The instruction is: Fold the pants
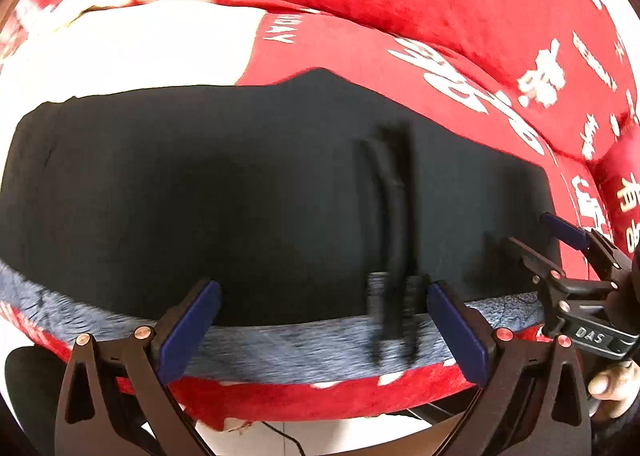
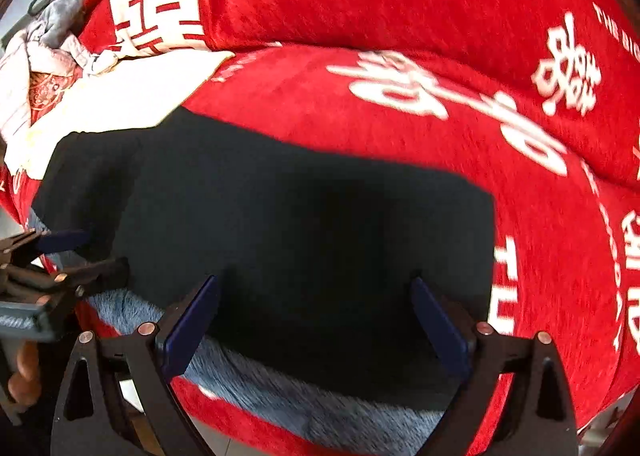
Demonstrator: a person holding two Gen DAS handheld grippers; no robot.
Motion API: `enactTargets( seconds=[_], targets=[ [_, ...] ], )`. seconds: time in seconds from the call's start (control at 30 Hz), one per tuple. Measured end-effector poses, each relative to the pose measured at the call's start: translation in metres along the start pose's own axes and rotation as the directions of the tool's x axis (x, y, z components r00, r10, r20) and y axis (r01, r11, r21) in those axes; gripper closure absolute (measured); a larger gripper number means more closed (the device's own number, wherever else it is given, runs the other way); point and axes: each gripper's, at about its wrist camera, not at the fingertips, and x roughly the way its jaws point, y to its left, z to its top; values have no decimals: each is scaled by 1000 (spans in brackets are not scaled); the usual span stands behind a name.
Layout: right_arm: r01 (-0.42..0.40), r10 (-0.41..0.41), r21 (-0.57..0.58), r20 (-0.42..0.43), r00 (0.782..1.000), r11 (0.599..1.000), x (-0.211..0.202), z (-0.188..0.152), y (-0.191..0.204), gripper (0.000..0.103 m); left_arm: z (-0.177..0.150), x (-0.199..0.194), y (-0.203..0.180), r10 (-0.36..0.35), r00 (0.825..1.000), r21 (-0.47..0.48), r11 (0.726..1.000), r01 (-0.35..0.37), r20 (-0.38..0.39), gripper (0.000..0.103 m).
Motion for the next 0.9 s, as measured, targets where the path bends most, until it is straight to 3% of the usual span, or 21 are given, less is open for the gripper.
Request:
enactTargets(
  seconds=[0.1, 0.27, 0.33, 0.37, 0.43, 0.53, 0.63, 0.7, 0.9],
  targets=[
    [20, -22, -74, -22, 1000, 997, 14, 9, 28, 6, -1, -6, 33, 13, 1000, -57, 998, -12, 18, 0],
    [53, -56, -96, -31, 998, 994, 29, 31, 66, 5, -1, -7, 94, 160, 987, -157, 975, -157, 3, 0],
    [7, -9, -65, -28, 1000, 998, 28, 41, 69, 5, -2, -7, 114, 180, 984, -187, 966, -178, -11, 0],
    [-64, 62, -50, -37, 997, 997, 28, 48, 73, 5, -3, -8, 121, 168, 986, -195, 967, -166, -8, 0],
    [-93, 92, -56, -32, 995, 994, 26, 60, 85, 5, -5, -13, 127, 140, 990, -189, 972, -137, 1, 0],
    [-140, 140, -165, -11, 990, 976, 25, 80, 125, 5, -11, -21, 127, 178, 984, -164, 971, -173, 19, 0],
    [-185, 180, -336, -49, 983, 923, 38, 101, 179, 5, -16, -26, 141, 229, 973, -186, 957, -224, 6, 0],
    [-201, 196, -457, -57, 979, 867, 50, 113, 218, 5, -20, -31, 157, 242, 970, -232, 943, -238, -10, 0],
    [-344, 283, -599, -198, 939, 723, 95, 135, 307, 5, -29, -44, 199, 230, 973, -316, 923, -221, -9, 0]
  ],
)
